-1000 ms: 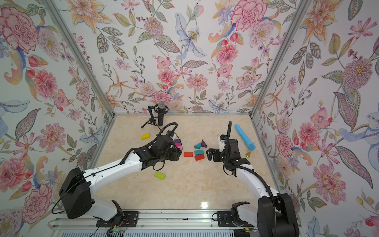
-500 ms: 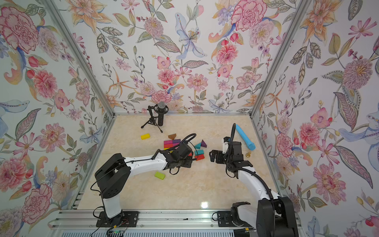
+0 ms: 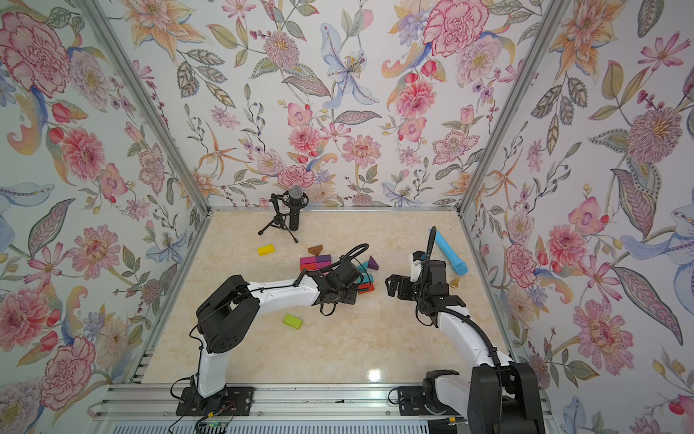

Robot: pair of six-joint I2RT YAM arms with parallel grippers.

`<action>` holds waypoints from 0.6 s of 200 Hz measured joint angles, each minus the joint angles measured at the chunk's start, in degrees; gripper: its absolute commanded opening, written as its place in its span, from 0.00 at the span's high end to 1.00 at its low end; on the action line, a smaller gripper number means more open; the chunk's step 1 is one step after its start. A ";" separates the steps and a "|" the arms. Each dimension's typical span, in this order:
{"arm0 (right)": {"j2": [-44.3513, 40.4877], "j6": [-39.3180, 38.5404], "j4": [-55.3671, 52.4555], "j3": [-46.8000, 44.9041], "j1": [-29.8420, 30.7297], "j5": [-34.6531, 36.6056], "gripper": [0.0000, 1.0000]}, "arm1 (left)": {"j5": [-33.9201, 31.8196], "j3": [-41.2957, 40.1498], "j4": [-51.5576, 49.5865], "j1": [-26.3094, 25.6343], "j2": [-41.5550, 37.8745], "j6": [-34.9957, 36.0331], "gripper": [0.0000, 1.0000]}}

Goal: Assemble a piece of candy with building blocks
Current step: Place the building block at the center of the board.

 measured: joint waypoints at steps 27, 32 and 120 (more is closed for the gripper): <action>0.00 0.02 0.35 -0.02 0.00 -0.02 0.00 | -0.20 0.00 -0.22 0.00 0.44 0.00 0.61; 0.00 0.02 0.52 -0.09 0.00 -0.02 0.00 | -0.20 0.00 -0.20 0.00 0.48 0.00 0.60; -1.68 0.09 1.62 -1.57 -0.07 -0.66 0.00 | 0.24 -0.22 0.57 0.00 1.33 -0.09 0.22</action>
